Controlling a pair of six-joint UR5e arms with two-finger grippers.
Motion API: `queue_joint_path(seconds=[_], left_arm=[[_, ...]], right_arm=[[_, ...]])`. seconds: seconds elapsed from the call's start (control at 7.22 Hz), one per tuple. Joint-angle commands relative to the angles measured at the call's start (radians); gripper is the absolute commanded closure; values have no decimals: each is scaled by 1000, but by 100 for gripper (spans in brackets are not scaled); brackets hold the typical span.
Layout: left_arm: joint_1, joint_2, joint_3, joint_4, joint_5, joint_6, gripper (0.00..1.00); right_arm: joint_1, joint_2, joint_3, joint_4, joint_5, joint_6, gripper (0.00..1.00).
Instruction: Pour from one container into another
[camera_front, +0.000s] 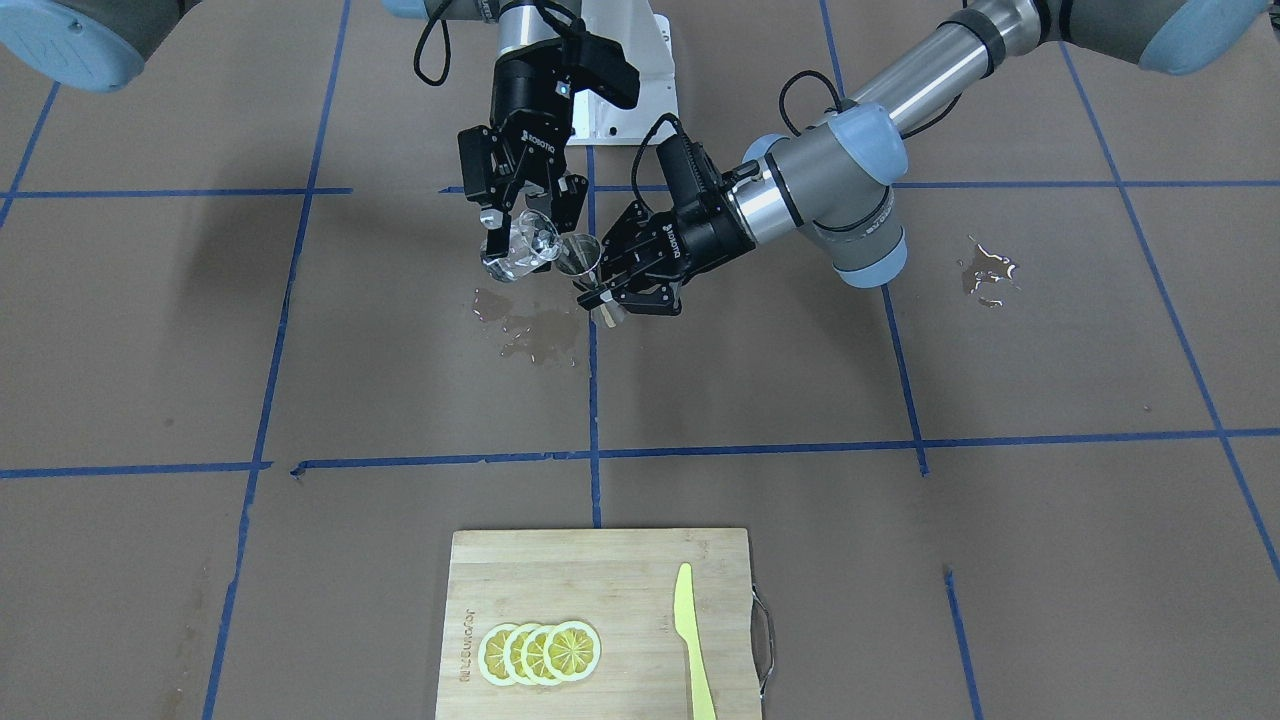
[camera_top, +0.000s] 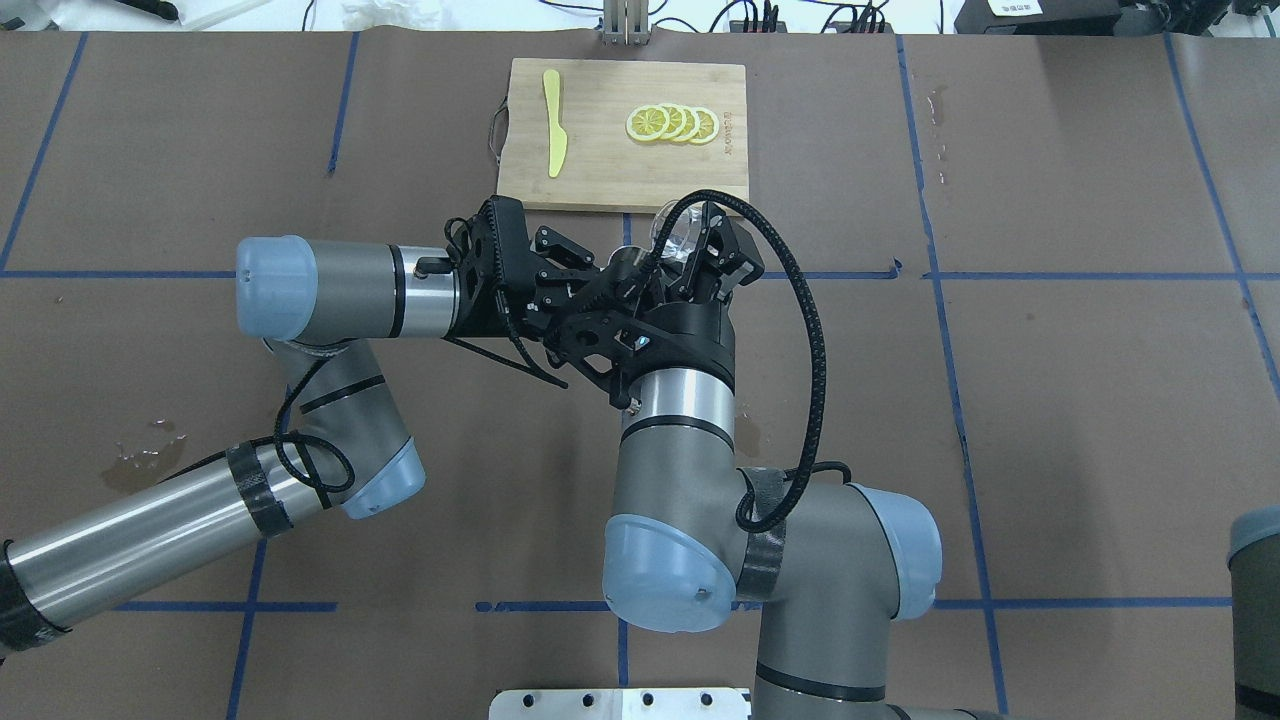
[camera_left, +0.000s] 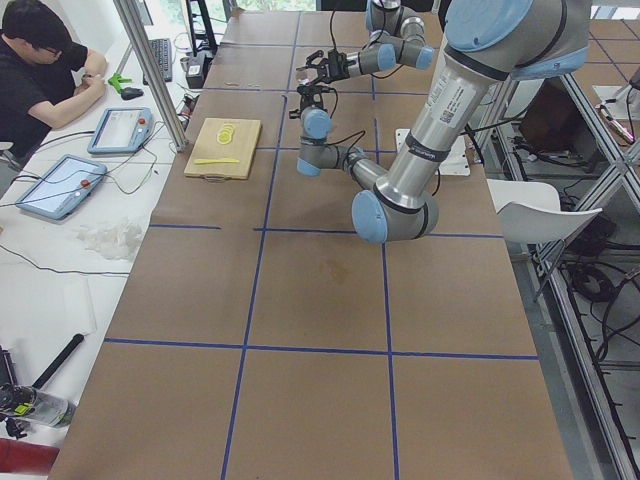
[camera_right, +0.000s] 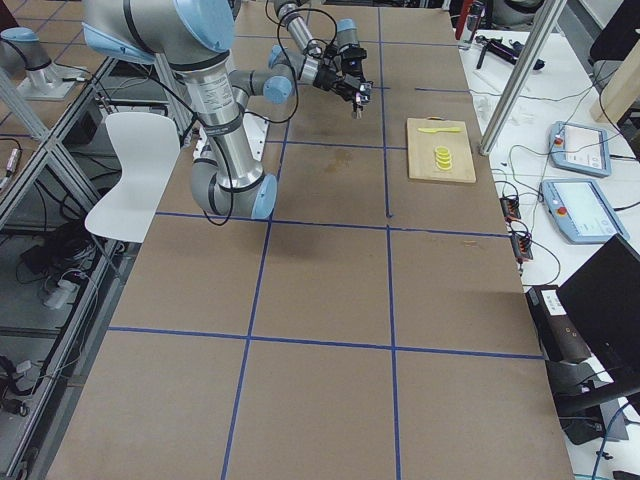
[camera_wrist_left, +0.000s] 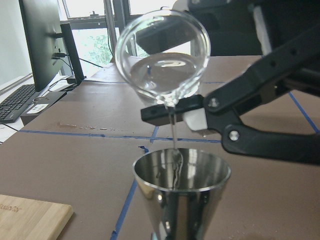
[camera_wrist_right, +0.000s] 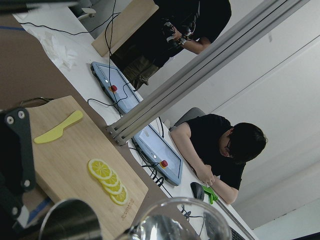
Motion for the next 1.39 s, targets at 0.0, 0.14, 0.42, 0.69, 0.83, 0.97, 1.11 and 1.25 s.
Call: queue_joint_path(seconds=[0.0, 0.14, 0.42, 0.69, 0.83, 0.97, 1.11, 1.25], left_arm=[[2, 0, -1, 0, 0, 0, 100], [0, 0, -1, 0, 0, 0, 100], [0, -1, -1, 0, 0, 0, 100], [0, -1, -1, 0, 0, 0, 100], [0, -1, -1, 0, 0, 0, 100], [0, -1, -1, 0, 0, 0, 100], [0, -1, -1, 0, 0, 0, 100], [0, -1, -1, 0, 0, 0, 100]], right_arm=[[0, 52, 2, -113, -3, -64, 100], [0, 60, 2, -135, -21, -89, 100], [0, 49, 2, -136, -26, -95, 100], [0, 49, 2, -136, -26, -116, 100], [0, 49, 2, -136, -26, -116, 100], [0, 49, 2, -136, -26, -121, 100], [0, 49, 2, -136, -26, -147, 100], [0, 49, 2, -136, -27, -152, 100]])
